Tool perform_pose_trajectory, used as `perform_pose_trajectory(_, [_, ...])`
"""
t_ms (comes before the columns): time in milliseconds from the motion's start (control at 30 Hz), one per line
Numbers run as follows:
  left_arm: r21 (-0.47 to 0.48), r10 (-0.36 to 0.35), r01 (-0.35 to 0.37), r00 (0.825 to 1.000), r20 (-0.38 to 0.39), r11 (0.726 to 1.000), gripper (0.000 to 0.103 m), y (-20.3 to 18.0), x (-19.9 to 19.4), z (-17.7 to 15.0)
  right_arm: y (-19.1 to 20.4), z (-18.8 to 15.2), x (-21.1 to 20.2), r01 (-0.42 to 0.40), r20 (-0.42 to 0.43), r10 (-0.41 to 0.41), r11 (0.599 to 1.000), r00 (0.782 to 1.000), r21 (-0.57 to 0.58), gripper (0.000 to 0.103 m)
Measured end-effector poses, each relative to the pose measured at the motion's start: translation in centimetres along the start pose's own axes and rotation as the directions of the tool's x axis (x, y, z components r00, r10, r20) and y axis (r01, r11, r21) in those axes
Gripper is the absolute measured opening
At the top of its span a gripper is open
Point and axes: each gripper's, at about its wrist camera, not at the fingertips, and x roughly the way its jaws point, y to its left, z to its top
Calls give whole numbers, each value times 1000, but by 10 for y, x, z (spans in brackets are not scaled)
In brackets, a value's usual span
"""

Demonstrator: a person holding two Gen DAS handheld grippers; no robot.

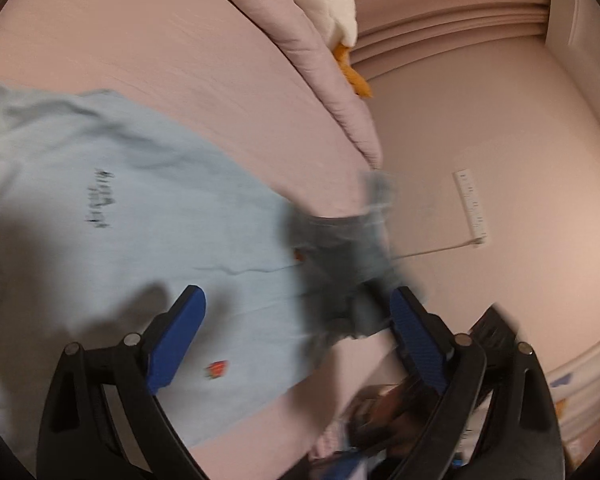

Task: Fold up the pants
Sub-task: 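Carry the held leg hem with the right tool over onto the waistband, then open the right tool and release the folded leg on the pants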

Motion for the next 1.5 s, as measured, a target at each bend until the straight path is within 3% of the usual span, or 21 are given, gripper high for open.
perform_pose_trajectory(233, [-107, -44, 36, 997, -68, 994, 90, 15, 36, 11, 93, -46, 25, -57, -82, 35, 955, 996, -289, 11])
perform_pose_trajectory(300, [-105, -37, 31, 998, -57, 994, 74, 16, 36, 14, 103, -52, 27, -64, -91, 37, 945, 995, -321, 11])
perform_pose_trajectory(333, [-95, -26, 20, 998, -57, 995, 60, 16, 35, 17, 104, -52, 26, -66, -90, 38, 943, 995, -326, 11])
perform_pose_trajectory(367, [-81, -11, 6, 998, -60, 997, 36, 17, 34, 20, 105, -52, 26, -69, -89, 42, 943, 995, -325, 11])
perform_pose_trajectory(433, [-52, 19, -22, 998, -62, 998, 13, 19, 30, 23, 105, -51, 21, -82, -82, 59, 945, 995, -317, 11])
perform_pose_trajectory(567, [13, 50, -50, 999, -5, 999, 7, 22, 8, 21, 109, -44, 22, -91, -84, 66, 938, 994, -333, 11])
perform_pose_trajectory(767, [43, 103, -106, 992, 68, 993, 7, 33, -20, 21, 138, -43, 29, -138, -86, 114, 915, 990, -380, 11])
perform_pose_trajectory(867, [38, 155, -158, 985, 74, 987, 7, 45, -25, 19, 153, -49, 36, -158, -109, 124, 898, 986, -410, 11])
perform_pose_trajectory(967, [8, 242, -243, 967, 77, 970, 12, 61, -27, 16, 158, -57, 48, -174, -160, 118, 896, 980, -408, 12])
perform_pose_trajectory(1100, [-26, 264, -263, 960, 96, 964, 15, 71, -42, 14, 152, -59, 60, -236, -239, 160, 912, 958, -335, 30])
perform_pose_trajectory(1167, [-14, 281, -282, 953, 111, 959, 31, 65, -48, 15, 146, -52, 55, -287, -257, 214, 912, 942, -293, 44])
perform_pose_trajectory(1200, [0, 285, -287, 951, 124, 958, 33, 59, -50, 16, 141, -47, 50, -317, -259, 251, 912, 933, -259, 49])
perform_pose_trajectory(1300, [52, 302, -311, 943, 139, 949, 33, 42, -49, 17, 120, -30, 31, -391, -220, 352, 905, 910, -166, 50])
perform_pose_trajectory(1333, [75, 303, -315, 943, 137, 946, 33, 34, -45, 17, 112, -26, 26, -380, -236, 335, 907, 912, -181, 50])
perform_pose_trajectory(1400, [127, 304, -319, 945, 120, 939, 33, 20, -34, 15, 91, -15, 15, -335, -177, 310, 933, 934, -133, 50])
perform_pose_trajectory(1500, [206, 300, -309, 951, 71, 929, 31, -1, -2, 9, 52, -2, 17, -163, -148, 150, 984, 978, -74, 48])
